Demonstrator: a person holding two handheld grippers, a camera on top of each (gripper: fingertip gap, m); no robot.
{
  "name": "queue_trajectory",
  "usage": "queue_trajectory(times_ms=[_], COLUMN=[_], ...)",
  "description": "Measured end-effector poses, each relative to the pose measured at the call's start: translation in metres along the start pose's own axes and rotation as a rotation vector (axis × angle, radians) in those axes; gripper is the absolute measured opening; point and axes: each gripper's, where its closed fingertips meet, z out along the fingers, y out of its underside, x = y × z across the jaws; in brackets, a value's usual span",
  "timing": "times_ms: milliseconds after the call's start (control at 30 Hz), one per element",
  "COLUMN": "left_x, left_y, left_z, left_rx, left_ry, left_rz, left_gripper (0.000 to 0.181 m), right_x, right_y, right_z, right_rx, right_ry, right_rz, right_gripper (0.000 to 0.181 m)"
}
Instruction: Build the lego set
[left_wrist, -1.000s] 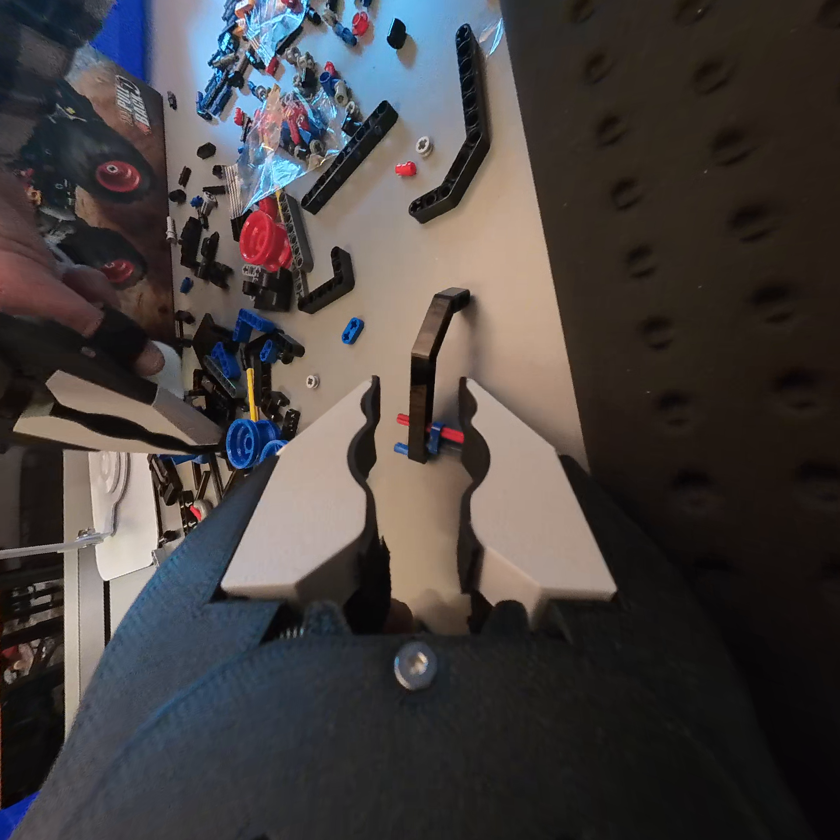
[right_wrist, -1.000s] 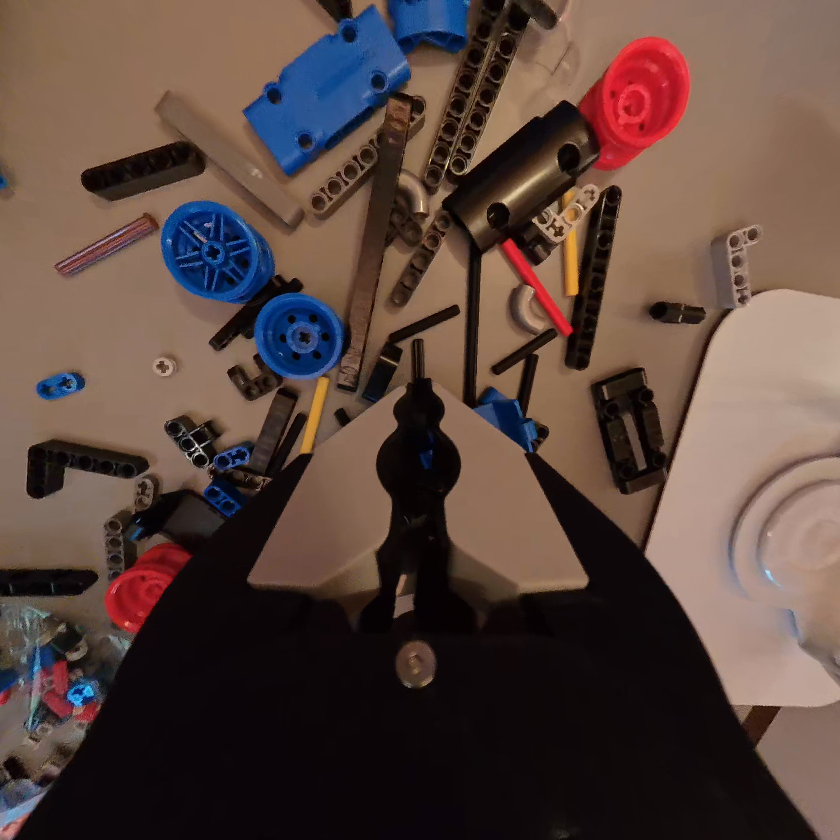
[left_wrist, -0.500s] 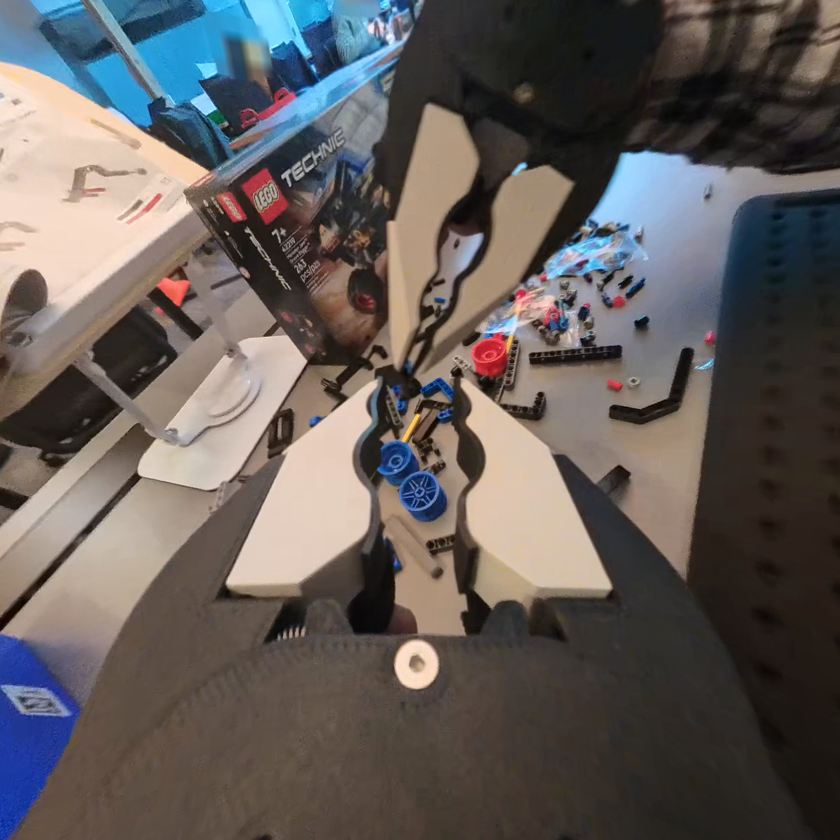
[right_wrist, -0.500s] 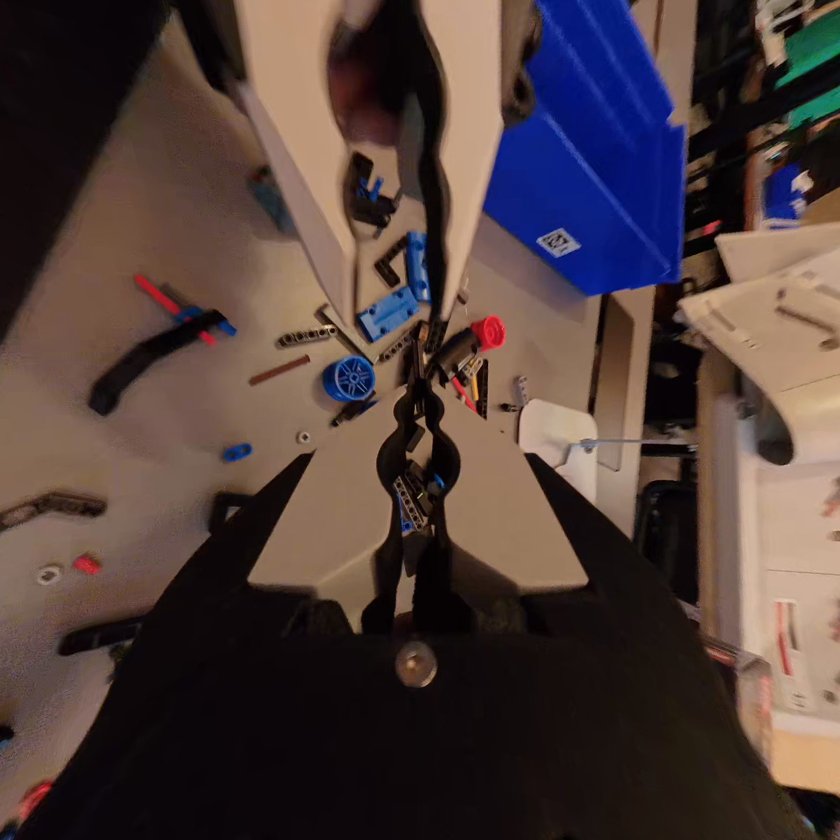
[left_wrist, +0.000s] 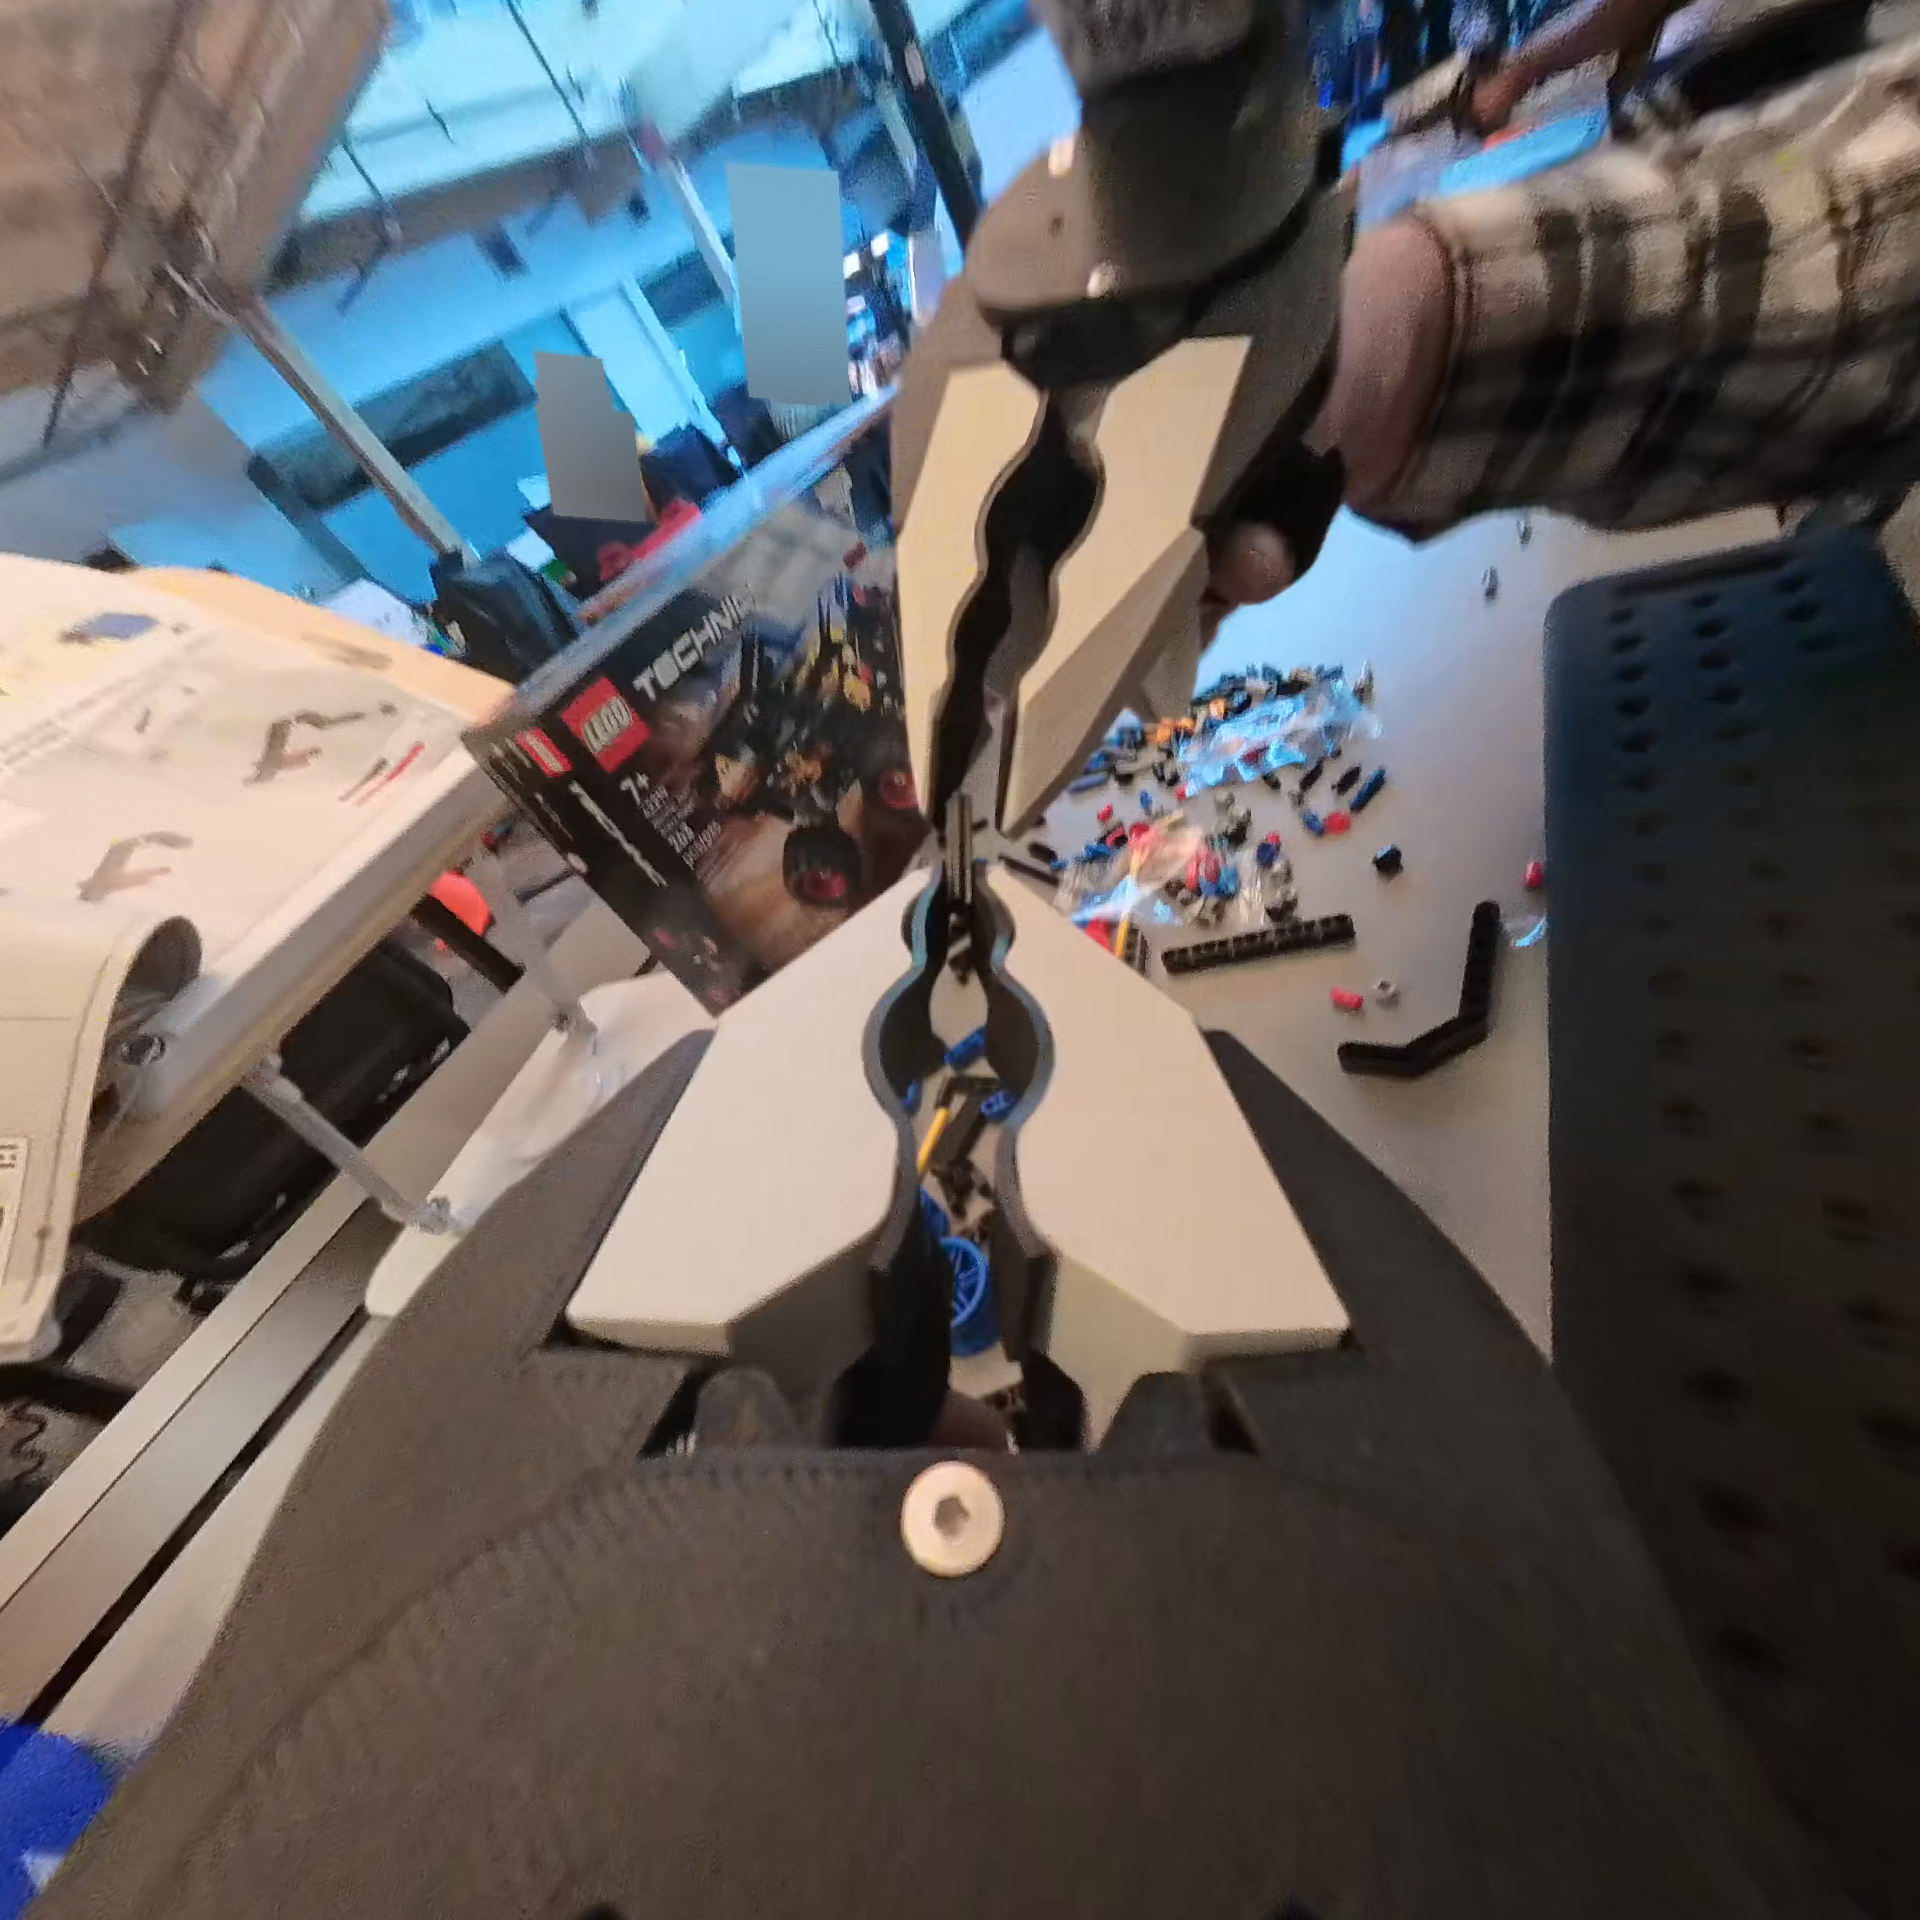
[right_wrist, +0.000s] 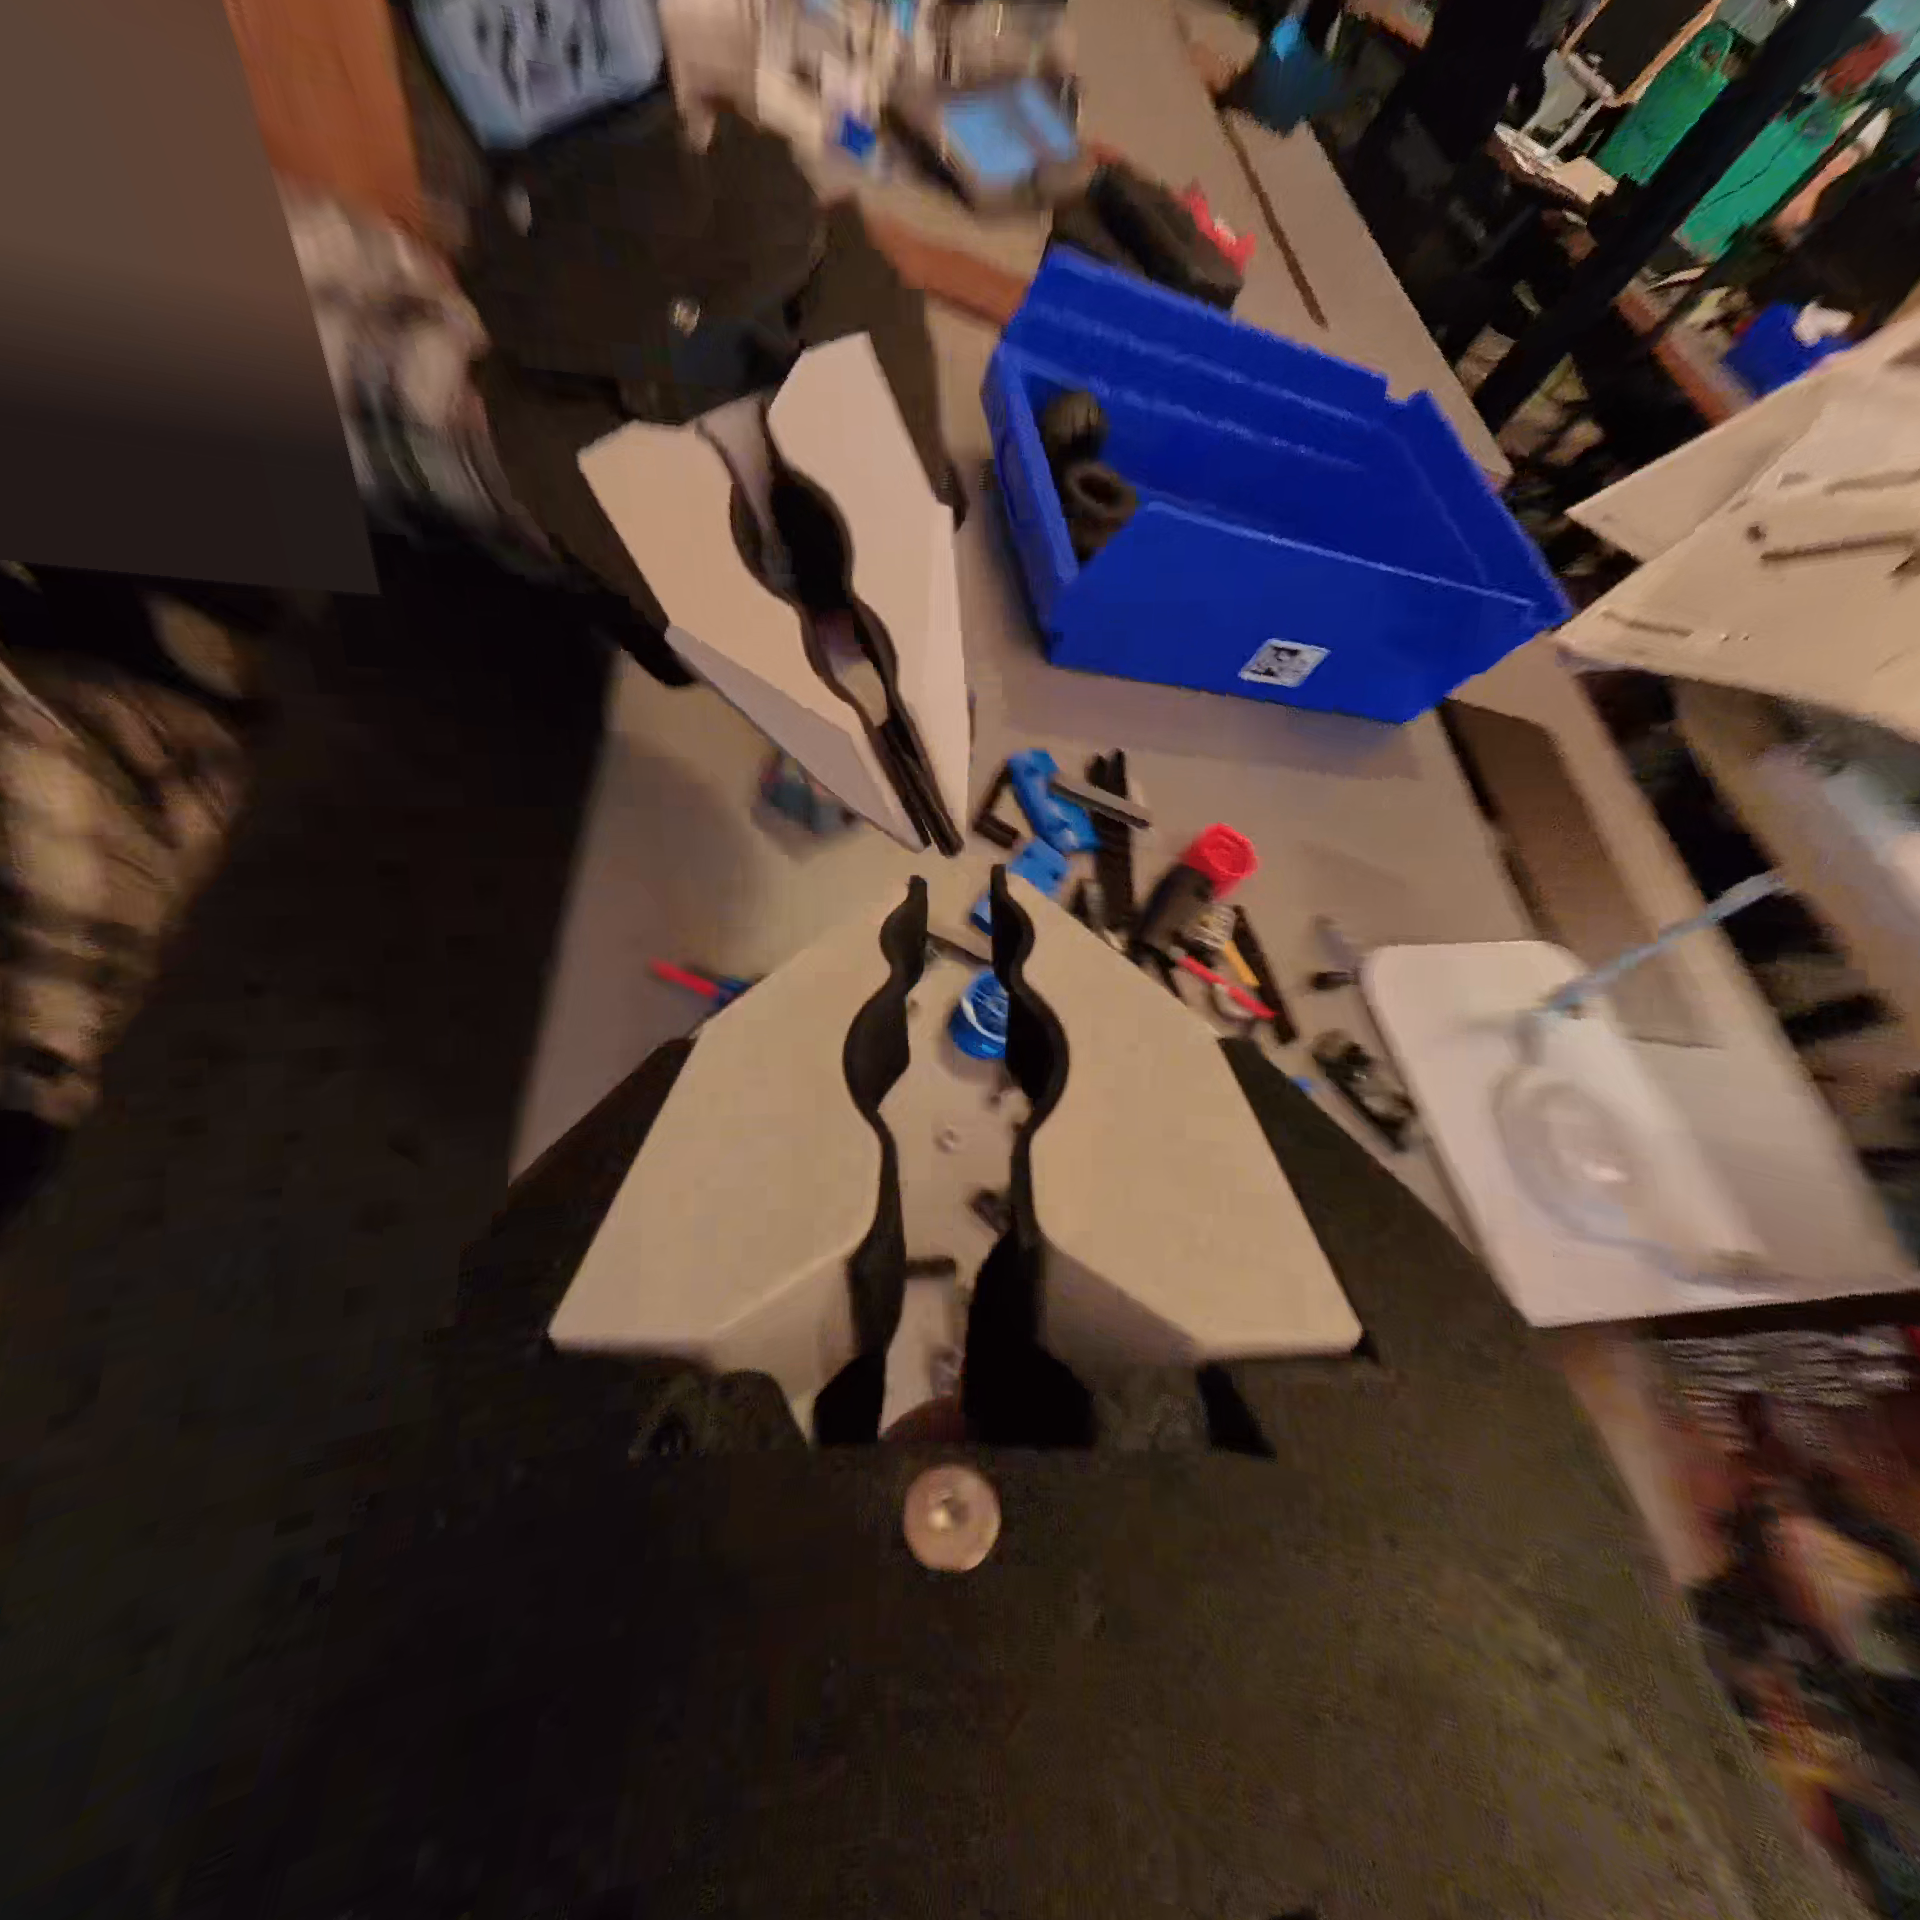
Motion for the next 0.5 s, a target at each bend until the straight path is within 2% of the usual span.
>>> queue_trajectory(times_ms=[67, 233, 333, 500], left_x=[0.004, 0.012, 0.015, 0.017], left_y=[-0.009, -0.015, -0.014, -0.019], left_z=[-0.003, -0.001, 0.002, 0.001], left_rx=[0.060, 0.093, 0.086, 0.124], left_ry=[0.032, 0.040, 0.032, 0.033], left_rz=[0.002, 0.070, 0.112, 0.098], left_gripper=[0.001, 0.001, 0.001, 0.001], right_x=[-0.002, -0.015, -0.023, -0.023], right_y=[-0.008, -0.020, -0.023, -0.026], right_z=[-0.008, -0.011, -0.009, -0.010], right_rx=[0.124, 0.280, 0.321, 0.374], right_ry=[-0.064, -0.189, -0.238, -0.239], right_rz=[0.144, 0.313, 0.360, 0.407], right_gripper=[0.011, 0.013, 0.011, 0.004])
